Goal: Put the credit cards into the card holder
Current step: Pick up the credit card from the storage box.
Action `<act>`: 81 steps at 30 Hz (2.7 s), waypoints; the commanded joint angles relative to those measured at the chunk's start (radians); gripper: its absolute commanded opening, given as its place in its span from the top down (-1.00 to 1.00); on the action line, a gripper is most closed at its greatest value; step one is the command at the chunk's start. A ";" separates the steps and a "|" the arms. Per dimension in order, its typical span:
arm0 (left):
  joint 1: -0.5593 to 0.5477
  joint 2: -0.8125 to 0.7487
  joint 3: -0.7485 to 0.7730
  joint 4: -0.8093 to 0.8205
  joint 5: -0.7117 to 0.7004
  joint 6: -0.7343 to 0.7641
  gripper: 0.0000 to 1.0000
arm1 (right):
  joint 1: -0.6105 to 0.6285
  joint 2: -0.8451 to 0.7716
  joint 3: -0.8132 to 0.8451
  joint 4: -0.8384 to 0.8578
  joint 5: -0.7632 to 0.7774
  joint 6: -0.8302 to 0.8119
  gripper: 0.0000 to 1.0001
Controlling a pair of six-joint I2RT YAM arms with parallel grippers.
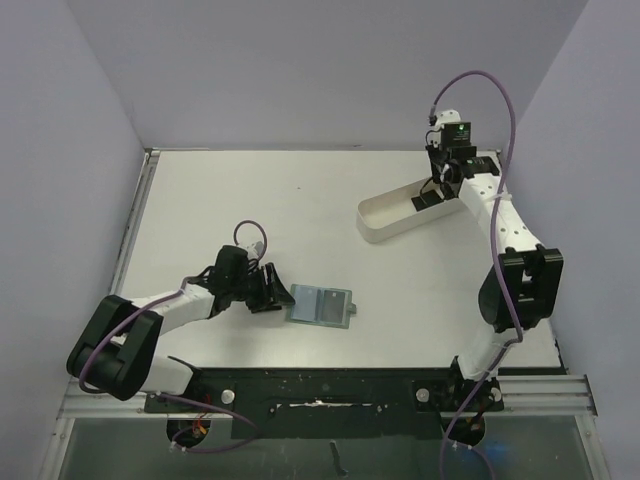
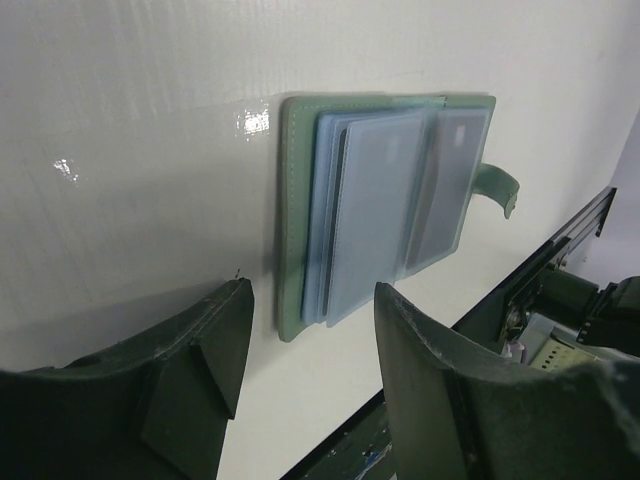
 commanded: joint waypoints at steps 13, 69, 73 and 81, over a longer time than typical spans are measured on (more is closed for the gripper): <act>-0.032 -0.040 -0.098 0.327 0.116 -0.230 0.03 | 0.148 -0.627 -0.534 0.149 -0.376 0.445 1.00; -0.102 -0.057 -0.110 1.091 0.193 -0.681 0.96 | 0.539 -0.734 -1.141 1.016 -0.716 1.168 0.36; -0.101 -0.056 -0.107 1.060 0.213 -0.656 0.88 | 0.541 -0.720 -1.135 1.016 -0.721 1.161 0.44; -0.101 -0.069 -0.119 1.152 0.233 -0.690 0.69 | 0.540 -0.726 -1.137 0.928 -0.683 1.118 0.68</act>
